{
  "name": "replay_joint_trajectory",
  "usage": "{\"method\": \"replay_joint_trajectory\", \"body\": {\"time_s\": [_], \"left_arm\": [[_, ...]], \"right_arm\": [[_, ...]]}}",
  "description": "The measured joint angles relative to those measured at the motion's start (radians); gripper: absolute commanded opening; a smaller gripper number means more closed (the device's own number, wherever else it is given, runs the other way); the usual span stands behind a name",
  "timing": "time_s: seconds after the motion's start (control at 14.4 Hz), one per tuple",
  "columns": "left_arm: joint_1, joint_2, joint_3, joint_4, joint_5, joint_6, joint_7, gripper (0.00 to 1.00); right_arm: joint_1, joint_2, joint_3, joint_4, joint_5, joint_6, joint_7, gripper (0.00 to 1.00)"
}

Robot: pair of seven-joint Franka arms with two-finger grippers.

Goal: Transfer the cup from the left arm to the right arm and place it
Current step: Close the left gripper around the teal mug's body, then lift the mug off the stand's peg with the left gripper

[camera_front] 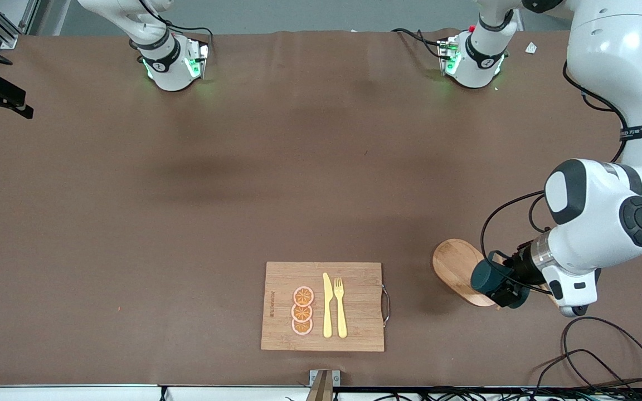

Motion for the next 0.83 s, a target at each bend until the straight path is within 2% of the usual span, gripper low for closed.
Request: {"method": "replay_joint_trajectory", "body": {"time_s": [0.28, 0.63, 0.83], "left_arm": [[0.002, 0.002, 0.000, 0.000, -0.003, 0.000, 0.000, 0.97], [0.003, 0.001, 0.000, 0.003, -0.003, -0.001, -0.001, 0.70], [0.003, 0.002, 0.000, 0.003, -0.003, -0.001, -0.001, 0.67]], "right_arm": [[0.000, 0.000, 0.000, 0.000, 0.000, 0.000, 0.000, 1.00], [0.000, 0.000, 0.000, 0.000, 0.000, 0.000, 0.000, 1.00], [0.000, 0.000, 0.000, 0.000, 0.000, 0.000, 0.000, 1.00]]}}
